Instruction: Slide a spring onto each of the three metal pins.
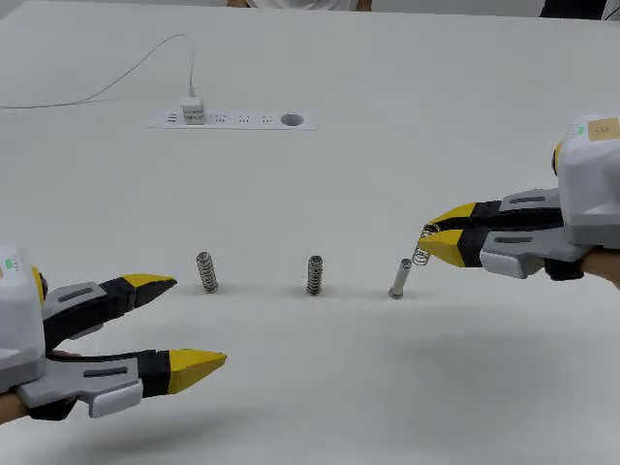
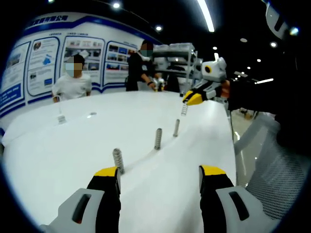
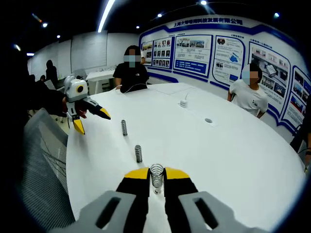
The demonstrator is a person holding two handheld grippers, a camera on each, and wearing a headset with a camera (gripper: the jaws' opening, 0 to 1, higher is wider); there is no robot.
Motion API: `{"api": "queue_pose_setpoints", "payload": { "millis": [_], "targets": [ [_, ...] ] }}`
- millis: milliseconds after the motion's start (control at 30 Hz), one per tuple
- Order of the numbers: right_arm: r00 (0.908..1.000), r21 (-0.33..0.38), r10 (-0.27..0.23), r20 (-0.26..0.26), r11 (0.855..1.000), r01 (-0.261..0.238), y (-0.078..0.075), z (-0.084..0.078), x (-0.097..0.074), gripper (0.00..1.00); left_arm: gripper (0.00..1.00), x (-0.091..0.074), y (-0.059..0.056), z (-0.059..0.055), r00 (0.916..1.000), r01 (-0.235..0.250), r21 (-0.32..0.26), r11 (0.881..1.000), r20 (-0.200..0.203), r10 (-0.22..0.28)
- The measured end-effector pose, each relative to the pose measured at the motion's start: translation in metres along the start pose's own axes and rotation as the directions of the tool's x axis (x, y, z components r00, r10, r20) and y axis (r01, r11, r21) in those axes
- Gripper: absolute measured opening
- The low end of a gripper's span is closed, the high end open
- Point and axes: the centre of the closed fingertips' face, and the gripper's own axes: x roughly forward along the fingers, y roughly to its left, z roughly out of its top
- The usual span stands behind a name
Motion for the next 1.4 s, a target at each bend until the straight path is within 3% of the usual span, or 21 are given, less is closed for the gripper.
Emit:
{"api": "queue_pose_setpoints", "payload": {
  "millis": [533,933,1400],
  "targets": [
    [1.0,0.026,0.001,-0.007,1.0,0.0,-0.003,-0.011,0.014,0.12,0.76,-0.004,0.006,0.0,0.9995,-0.03,-0.022,0.999,0.011,0.03],
    [1.0,0.037,-0.003,-0.009,0.999,0.003,-0.004,-0.018,0.021,0.12,0.76,-0.004,0.006,0.0,0.9996,-0.028,-0.026,0.999,0.009,0.028],
    [0.9995,0.062,-0.002,-0.031,0.998,0.004,-0.003,-0.039,0.039,0.12,0.75,-0.002,0.004,-0.002,0.9998,-0.019,-0.03,0.999,-0.001,0.019]
  ]
}}
